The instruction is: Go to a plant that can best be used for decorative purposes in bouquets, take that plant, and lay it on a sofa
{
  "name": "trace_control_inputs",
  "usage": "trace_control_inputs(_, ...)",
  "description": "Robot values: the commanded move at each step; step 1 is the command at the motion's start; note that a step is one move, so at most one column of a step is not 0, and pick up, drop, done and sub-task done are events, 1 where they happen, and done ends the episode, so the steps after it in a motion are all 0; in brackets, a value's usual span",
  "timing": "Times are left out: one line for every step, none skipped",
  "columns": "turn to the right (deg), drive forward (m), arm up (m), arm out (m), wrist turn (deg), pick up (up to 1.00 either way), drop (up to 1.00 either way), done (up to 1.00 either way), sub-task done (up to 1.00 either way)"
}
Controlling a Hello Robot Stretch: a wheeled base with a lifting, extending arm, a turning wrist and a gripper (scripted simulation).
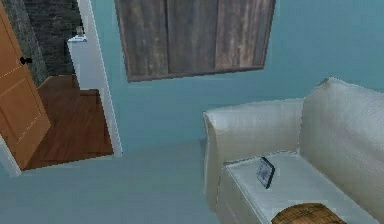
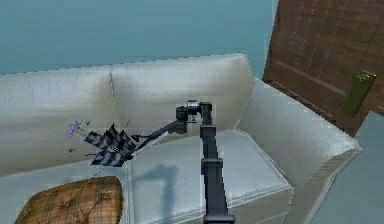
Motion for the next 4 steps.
trace_control_inputs(0.0, 0.0, -0.32, 0.0, 0.0, 0.0, 0.0, 0.0, 0.0)
trace_control_inputs(0.0, 0.0, 0.0, 0.0, 0.0, 0.0, 1.0, 0.0, 0.0)
trace_control_inputs(0.0, 0.0, 0.1, 0.0, 0.0, 0.0, 0.0, 0.0, 0.0)
trace_control_inputs(0.0, 0.0, 0.0, -0.08, 0.0, 0.0, 0.0, 0.0, 0.0)
